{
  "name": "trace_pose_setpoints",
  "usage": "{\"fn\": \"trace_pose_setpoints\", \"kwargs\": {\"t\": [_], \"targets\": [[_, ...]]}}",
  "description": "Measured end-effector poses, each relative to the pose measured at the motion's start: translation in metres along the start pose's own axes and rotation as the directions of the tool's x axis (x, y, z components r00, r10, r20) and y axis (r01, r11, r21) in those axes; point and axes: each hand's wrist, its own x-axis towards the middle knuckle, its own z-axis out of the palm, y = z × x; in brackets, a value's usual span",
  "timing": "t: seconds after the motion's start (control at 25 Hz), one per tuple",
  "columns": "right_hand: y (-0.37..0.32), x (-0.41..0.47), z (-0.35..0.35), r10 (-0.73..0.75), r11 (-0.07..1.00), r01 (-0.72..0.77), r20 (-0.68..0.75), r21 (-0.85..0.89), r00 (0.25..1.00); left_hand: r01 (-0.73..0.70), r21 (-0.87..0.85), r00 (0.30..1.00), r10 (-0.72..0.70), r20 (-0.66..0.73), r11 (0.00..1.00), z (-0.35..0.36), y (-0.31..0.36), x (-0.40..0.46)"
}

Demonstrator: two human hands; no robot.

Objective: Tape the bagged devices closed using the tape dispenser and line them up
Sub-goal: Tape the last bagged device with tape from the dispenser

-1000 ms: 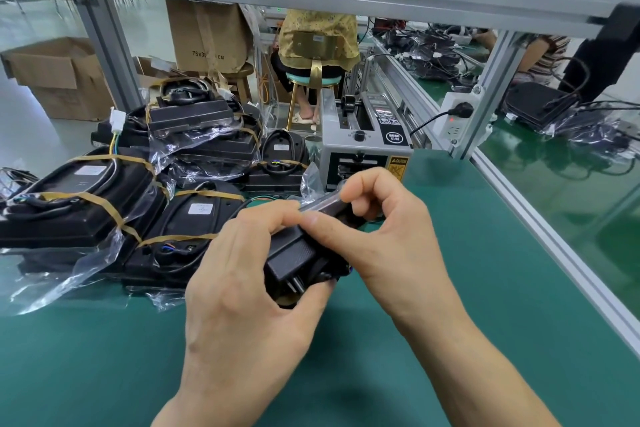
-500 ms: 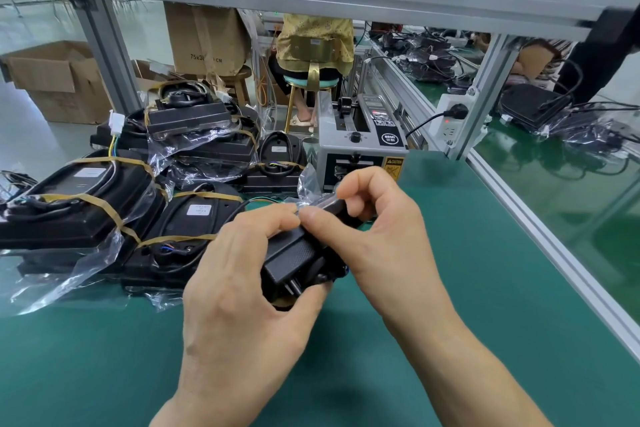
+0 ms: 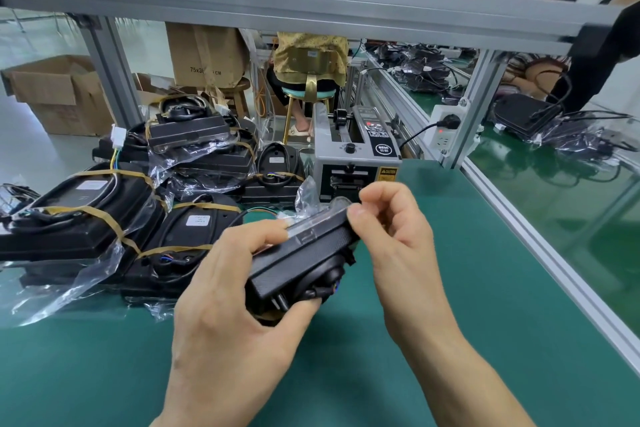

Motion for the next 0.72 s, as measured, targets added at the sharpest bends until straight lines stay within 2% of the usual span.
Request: {"fn": "trace_pose_setpoints", "kwargs": {"t": [0.08, 0.2, 0.28, 0.4, 0.48, 0.6, 0.72], "targets": [[0.012, -0.003, -0.009, 0.045, 0.999, -0.045, 0.052, 0.017, 0.998, 0.059, -0.056, 0.998, -0.060, -0.016, 0.997, -0.007, -0.004, -0.002], [0.033, -0.010, -0.016, 0.084, 0.983, -0.040, 0.251, -0.177, 0.964, 0.141, -0.168, 0.989, -0.148, -0.029, 0.976, -0.020, -0.016, -0.001], [0.045, -0.010, -0.013, 0.160, 0.960, -0.044, 0.413, -0.275, 0.897, 0.190, -0.238, 0.980, -0.199, -0.016, 0.953, -0.028, -0.025, 0.001], [0.053, -0.004, 0.003, 0.233, 0.954, -0.071, 0.570, -0.292, 0.788, 0.205, -0.315, 0.979, -0.200, 0.047, 0.927, -0.037, -0.038, 0.000], [0.052, -0.001, 0.011, 0.213, 0.967, -0.074, 0.617, -0.243, 0.758, 0.186, -0.353, 0.983, -0.170, 0.076, 0.917, -0.041, -0.045, -0.002], [0.040, 0.003, 0.008, 0.150, 0.979, -0.029, 0.611, -0.204, 0.778, 0.237, -0.429, 0.972, -0.214, 0.101, 0.872, -0.044, -0.057, -0.007], [0.024, 0.012, -0.008, 0.089, 0.952, 0.095, 0.561, -0.291, 0.823, 0.287, -0.334, 0.957, -0.250, 0.150, 0.898, -0.039, -0.063, -0.014]]}}
